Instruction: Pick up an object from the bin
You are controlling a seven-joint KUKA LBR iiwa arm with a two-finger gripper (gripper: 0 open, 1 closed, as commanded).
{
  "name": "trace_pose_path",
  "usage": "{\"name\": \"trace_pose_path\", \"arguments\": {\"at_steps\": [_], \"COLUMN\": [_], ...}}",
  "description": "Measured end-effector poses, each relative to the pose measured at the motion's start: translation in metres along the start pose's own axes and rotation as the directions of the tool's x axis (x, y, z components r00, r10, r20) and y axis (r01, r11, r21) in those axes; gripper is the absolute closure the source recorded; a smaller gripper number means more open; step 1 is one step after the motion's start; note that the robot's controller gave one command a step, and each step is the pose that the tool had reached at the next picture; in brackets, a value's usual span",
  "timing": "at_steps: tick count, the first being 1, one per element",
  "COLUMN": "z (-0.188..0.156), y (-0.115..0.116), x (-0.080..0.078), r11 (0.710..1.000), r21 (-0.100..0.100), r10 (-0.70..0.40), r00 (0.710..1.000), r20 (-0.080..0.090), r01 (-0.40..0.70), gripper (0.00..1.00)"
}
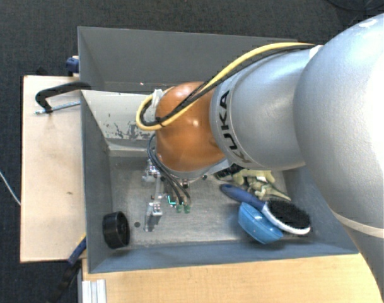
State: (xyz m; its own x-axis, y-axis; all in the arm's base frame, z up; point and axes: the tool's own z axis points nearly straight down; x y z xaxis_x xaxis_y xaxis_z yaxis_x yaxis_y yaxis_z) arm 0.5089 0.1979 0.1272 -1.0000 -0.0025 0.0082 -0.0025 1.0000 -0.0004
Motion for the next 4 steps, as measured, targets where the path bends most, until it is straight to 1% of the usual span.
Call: {"name": "trace_pose_path", "arguments": {"at_steps": [1, 2, 3, 4], "z": [0.057, -0.087, 0.004, 0.057], "y": [0.029, -0.029, 0.024, 0.03], "x": [0.011, -0.003, 0.003, 0.011], "r11": [0.998, 0.947, 0.905, 0.713], "r21": [-0.003, 0.003, 0.0, 0.004], "r10": [-0.064, -0.321, -0.426, -0.701], "r00": [0.998, 0.947, 0.905, 0.713], "r20": [0.011, 0.022, 0.002, 0.009], "r01": [0.064, 0.321, 0.426, 0.701], "gripper": [0.0, 0.0, 0.0, 0.0]}}
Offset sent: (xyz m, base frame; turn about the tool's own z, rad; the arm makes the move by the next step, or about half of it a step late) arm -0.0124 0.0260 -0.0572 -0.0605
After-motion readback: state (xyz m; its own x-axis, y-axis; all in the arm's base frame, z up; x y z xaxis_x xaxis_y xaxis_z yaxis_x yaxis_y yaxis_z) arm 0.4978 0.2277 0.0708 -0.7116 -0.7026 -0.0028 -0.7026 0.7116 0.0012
